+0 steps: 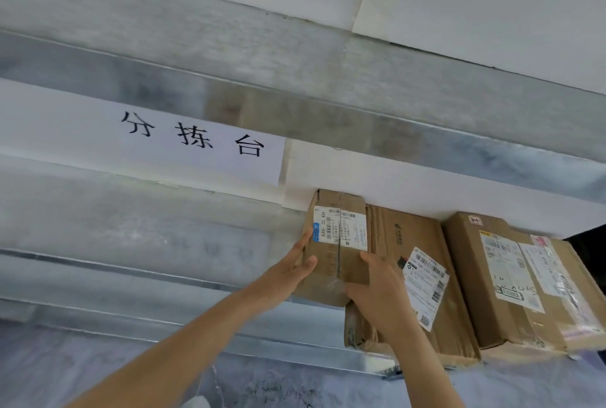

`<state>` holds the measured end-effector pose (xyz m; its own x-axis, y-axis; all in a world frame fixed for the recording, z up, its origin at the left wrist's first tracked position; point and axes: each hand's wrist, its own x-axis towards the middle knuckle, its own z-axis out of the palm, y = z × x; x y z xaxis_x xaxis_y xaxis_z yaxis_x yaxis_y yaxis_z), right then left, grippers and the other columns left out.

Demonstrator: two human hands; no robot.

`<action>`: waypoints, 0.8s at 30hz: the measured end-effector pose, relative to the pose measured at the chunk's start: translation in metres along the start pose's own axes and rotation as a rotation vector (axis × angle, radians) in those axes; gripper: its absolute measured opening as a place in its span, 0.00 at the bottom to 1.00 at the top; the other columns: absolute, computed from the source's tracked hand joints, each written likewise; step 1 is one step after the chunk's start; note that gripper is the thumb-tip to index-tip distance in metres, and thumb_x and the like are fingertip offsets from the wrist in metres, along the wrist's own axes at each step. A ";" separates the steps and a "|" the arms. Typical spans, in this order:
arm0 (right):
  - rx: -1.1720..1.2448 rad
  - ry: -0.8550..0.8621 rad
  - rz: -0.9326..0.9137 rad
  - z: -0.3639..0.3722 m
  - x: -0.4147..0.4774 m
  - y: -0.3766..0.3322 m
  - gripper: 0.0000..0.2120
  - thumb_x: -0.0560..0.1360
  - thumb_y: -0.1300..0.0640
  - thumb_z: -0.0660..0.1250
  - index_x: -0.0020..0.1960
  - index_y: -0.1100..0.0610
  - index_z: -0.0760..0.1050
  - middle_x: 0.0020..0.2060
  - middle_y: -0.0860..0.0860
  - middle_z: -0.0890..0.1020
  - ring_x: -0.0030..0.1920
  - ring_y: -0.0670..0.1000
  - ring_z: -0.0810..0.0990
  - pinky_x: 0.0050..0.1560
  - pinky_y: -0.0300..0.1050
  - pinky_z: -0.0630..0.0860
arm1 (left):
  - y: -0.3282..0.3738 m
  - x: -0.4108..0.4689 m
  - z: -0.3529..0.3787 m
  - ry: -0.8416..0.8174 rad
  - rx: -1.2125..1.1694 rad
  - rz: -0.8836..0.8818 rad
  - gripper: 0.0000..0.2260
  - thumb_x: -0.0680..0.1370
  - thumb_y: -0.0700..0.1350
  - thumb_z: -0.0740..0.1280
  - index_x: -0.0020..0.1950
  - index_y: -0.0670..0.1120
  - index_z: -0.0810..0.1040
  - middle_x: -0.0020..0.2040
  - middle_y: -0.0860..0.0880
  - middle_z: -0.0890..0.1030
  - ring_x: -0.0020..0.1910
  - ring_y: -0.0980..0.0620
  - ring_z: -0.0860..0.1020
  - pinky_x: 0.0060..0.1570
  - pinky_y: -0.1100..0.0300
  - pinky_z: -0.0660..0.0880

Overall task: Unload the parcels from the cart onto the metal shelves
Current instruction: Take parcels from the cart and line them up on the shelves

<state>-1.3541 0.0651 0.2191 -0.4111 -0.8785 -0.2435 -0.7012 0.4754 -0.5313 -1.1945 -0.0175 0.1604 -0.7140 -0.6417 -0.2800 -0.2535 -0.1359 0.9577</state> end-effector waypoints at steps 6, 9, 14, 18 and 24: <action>-0.082 0.076 -0.040 0.011 -0.003 -0.045 0.32 0.77 0.46 0.63 0.75 0.56 0.56 0.75 0.56 0.55 0.73 0.60 0.54 0.71 0.58 0.58 | 0.002 -0.039 -0.038 0.355 0.523 0.080 0.25 0.79 0.61 0.54 0.74 0.65 0.49 0.76 0.57 0.60 0.72 0.57 0.61 0.70 0.57 0.59; -0.013 0.092 -0.191 0.025 -0.001 -0.071 0.32 0.77 0.48 0.64 0.76 0.54 0.56 0.74 0.54 0.59 0.73 0.58 0.58 0.71 0.56 0.60 | -0.021 -0.073 -0.075 0.497 0.851 -0.014 0.31 0.75 0.65 0.54 0.76 0.58 0.53 0.75 0.52 0.61 0.73 0.51 0.61 0.70 0.53 0.62; -0.028 0.036 -0.435 0.071 0.005 -0.111 0.29 0.74 0.50 0.67 0.72 0.51 0.62 0.69 0.52 0.69 0.67 0.56 0.67 0.66 0.59 0.67 | -0.047 -0.143 -0.121 0.679 1.058 -0.337 0.38 0.73 0.64 0.63 0.77 0.55 0.48 0.77 0.46 0.55 0.75 0.43 0.55 0.71 0.47 0.58; -0.200 0.016 -0.595 0.113 0.001 -0.150 0.29 0.73 0.48 0.68 0.72 0.51 0.63 0.69 0.53 0.68 0.66 0.57 0.67 0.61 0.56 0.67 | -0.056 -0.204 -0.135 0.921 1.114 -0.515 0.39 0.71 0.63 0.66 0.76 0.52 0.52 0.74 0.45 0.58 0.72 0.42 0.57 0.69 0.48 0.60; -0.344 -0.080 -0.868 0.172 -0.024 -0.217 0.33 0.72 0.45 0.69 0.73 0.50 0.62 0.71 0.53 0.65 0.67 0.59 0.64 0.60 0.56 0.66 | -0.079 -0.298 -0.156 1.139 1.088 -0.688 0.40 0.67 0.62 0.69 0.73 0.47 0.59 0.67 0.44 0.63 0.65 0.41 0.64 0.61 0.48 0.67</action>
<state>-1.0923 -0.0253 0.2002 0.3699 -0.9269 0.0637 -0.8827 -0.3720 -0.2872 -0.8600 0.0662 0.1785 0.3726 -0.9263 0.0564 -0.9267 -0.3683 0.0747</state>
